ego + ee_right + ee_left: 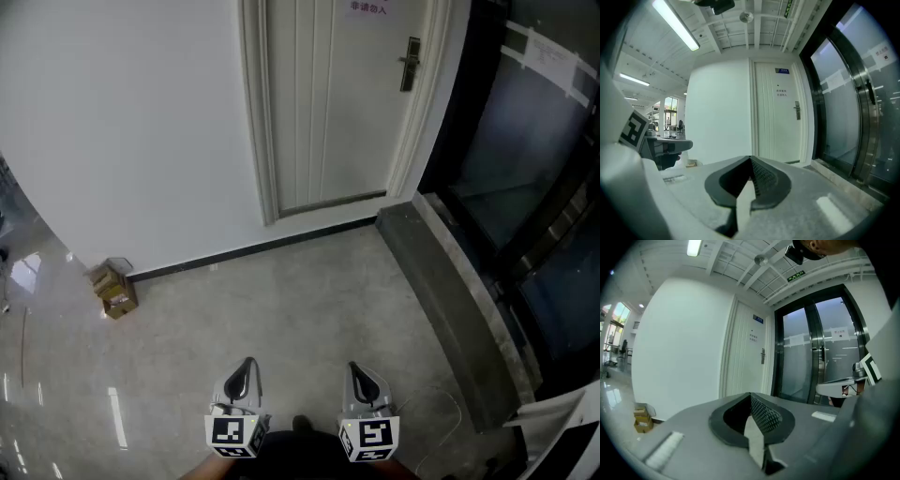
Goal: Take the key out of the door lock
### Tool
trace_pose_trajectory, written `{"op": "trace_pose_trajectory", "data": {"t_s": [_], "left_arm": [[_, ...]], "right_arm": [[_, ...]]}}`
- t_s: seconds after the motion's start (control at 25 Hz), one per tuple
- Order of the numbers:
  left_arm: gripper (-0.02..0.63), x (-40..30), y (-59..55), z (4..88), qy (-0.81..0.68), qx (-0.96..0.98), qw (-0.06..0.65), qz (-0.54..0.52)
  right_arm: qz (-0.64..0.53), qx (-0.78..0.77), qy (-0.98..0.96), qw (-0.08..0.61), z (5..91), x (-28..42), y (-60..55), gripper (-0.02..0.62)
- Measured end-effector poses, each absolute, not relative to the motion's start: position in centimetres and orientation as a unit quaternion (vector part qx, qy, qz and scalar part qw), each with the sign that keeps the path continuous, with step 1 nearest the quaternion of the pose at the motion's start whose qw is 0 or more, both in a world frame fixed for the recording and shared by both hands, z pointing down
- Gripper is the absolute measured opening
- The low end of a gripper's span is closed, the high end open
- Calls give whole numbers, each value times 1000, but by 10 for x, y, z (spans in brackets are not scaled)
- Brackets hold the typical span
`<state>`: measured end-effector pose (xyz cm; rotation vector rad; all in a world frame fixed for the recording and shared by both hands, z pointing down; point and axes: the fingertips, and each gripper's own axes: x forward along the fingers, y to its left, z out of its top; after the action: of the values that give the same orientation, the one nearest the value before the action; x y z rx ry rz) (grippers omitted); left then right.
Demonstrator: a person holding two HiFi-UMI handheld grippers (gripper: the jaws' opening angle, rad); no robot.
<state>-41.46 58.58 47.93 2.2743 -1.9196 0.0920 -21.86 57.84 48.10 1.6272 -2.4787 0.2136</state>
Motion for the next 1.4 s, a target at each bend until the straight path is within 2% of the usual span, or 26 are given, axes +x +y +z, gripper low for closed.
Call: {"op": "trace_pose_trajectory", "data": {"t_s": [0.56, 1.0, 1.4], "left_arm": [[18, -373, 555, 479, -634, 768, 84, 26], [18, -329, 491, 427, -587, 808, 53, -10], [18, -297, 416, 444, -551, 832, 66, -6]], "right_arm": [[62, 544, -833, 83, 474, -187, 551, -11], [40, 593, -802, 57, 437, -158, 502, -9], [54, 624, -777, 66, 448, -134, 450, -9]]}}
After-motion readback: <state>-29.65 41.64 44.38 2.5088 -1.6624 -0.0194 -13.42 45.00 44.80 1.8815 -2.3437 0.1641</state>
